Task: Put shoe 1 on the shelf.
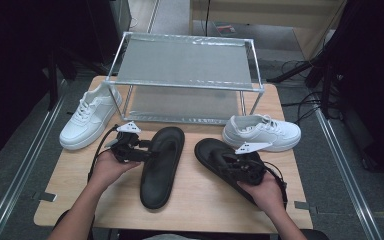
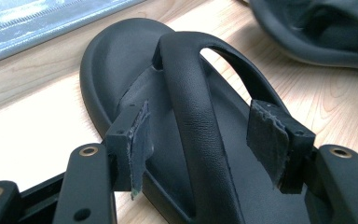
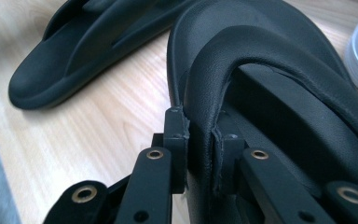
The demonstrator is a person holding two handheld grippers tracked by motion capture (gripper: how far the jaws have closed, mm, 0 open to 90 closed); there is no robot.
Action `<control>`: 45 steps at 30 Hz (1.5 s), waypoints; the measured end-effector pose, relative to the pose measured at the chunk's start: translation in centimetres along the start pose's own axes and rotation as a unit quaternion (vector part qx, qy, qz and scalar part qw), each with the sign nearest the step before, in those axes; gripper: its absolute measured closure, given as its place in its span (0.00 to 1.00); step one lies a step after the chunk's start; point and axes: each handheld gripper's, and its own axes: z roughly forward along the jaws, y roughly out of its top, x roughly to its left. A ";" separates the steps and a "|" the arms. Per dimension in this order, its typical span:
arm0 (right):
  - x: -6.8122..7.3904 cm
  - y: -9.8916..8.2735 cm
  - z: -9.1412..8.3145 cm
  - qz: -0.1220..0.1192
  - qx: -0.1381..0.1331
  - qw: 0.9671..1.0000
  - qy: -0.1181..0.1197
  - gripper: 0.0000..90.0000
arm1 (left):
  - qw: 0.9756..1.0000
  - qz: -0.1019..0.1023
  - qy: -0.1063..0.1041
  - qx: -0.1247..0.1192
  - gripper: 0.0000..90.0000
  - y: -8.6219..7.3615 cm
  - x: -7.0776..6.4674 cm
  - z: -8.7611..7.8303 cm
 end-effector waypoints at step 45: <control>-1.8 3.1 1.8 0.013 -0.032 0.999 -0.019 1.00 | 1.000 -0.008 0.013 0.026 0.95 -0.6 1.7 0.3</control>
